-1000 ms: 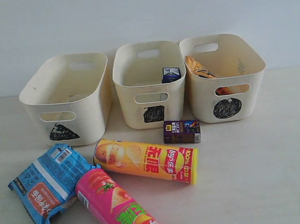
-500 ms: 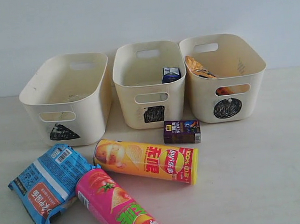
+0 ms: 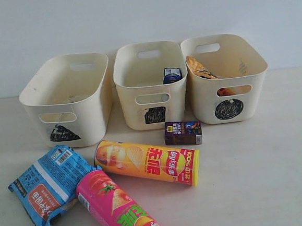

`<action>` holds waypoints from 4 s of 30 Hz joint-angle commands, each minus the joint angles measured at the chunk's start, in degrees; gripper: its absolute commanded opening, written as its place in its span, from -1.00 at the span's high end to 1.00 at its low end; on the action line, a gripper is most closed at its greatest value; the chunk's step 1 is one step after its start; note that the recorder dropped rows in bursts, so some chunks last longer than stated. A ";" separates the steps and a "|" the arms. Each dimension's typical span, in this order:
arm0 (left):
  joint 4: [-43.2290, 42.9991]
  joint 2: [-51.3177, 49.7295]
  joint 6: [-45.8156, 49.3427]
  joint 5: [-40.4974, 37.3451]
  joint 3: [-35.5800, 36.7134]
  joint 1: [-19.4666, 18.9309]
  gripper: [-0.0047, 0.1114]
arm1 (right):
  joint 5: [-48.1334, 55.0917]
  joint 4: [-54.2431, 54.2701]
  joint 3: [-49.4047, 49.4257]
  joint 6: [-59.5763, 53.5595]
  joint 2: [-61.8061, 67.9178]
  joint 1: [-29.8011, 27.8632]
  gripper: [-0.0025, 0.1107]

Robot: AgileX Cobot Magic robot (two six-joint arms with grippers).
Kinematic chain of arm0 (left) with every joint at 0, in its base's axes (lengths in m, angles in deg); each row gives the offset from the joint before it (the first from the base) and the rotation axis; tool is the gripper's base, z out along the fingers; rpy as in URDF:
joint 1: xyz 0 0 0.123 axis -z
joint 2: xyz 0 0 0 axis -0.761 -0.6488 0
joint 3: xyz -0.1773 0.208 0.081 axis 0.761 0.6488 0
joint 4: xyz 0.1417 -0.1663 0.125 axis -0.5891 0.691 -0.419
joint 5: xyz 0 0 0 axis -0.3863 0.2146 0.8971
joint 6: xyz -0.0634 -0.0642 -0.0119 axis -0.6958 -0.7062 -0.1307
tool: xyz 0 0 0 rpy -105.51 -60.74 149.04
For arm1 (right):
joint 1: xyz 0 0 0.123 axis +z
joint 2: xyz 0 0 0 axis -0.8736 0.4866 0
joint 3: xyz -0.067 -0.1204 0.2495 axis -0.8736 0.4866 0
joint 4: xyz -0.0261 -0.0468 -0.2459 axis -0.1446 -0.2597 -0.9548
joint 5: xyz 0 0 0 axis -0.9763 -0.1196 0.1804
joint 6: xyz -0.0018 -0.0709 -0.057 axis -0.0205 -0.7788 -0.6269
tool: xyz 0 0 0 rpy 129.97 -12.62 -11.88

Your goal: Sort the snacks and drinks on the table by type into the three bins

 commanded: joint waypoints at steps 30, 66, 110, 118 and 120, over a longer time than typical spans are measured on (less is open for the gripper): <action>28.22 -62.50 33.92 -66.92 -33.84 27.48 0.31 | 2.00 -0.57 0.16 0.91 1.47 -0.07 0.94; 6.40 -92.84 99.52 -34.83 -33.84 39.71 -0.71 | 2.93 -0.57 0.16 1.23 1.47 -0.07 0.94; 29.07 -80.98 84.99 -29.30 -33.94 40.74 0.84 | 2.19 -0.57 1.38 1.42 1.47 -0.07 0.94; 28.03 -71.77 61.79 -8.79 -33.94 37.74 0.84 | 2.19 -0.57 1.38 1.42 1.47 -0.07 0.94; 28.03 -70.29 54.33 -2.85 -33.94 34.93 0.84 | 2.19 -0.57 1.38 1.42 1.47 -0.07 0.94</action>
